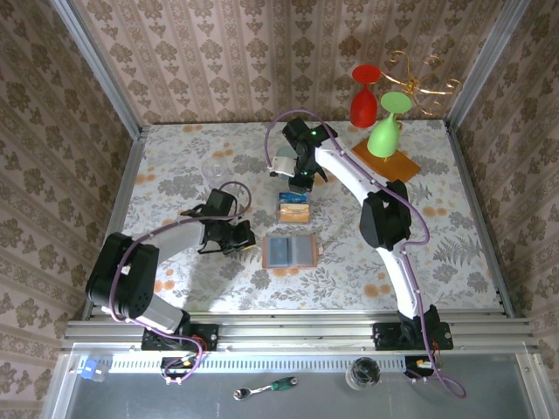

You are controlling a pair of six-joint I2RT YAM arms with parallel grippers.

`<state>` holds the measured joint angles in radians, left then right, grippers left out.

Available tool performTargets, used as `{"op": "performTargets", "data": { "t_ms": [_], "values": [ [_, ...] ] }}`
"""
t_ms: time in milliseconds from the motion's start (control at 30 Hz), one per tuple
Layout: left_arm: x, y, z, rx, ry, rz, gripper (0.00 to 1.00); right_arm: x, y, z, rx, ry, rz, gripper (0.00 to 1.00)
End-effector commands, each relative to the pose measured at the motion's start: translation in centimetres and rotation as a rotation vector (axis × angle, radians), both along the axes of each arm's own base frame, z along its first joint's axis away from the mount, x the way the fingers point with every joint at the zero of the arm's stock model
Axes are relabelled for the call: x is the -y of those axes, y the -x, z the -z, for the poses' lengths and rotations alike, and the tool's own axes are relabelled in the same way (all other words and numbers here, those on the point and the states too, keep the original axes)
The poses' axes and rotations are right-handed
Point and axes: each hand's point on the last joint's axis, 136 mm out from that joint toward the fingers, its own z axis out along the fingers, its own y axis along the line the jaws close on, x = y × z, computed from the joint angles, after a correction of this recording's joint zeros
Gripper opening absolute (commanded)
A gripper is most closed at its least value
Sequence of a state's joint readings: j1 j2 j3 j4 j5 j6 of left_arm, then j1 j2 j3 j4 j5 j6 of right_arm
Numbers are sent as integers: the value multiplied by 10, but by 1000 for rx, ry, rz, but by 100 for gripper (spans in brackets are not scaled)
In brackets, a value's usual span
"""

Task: Take the credit cards out of the card holder

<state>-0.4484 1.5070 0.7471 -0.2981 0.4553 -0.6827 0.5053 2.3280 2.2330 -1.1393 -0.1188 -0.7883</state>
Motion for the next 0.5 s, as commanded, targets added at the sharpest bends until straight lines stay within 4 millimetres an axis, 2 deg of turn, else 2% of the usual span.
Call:
{"op": "performTargets", "data": {
  "t_ms": [0,133,467],
  "values": [
    [4,-11,-6,22,24,10,5,5,-11,-21,84,-21,55,9],
    [6,-10,-2,10,30,15,5,3,-13,-14,94,-33,79,3],
    [8,-9,0,2,40,14,6,4,-19,8,108,-31,112,3]
  ]
}}
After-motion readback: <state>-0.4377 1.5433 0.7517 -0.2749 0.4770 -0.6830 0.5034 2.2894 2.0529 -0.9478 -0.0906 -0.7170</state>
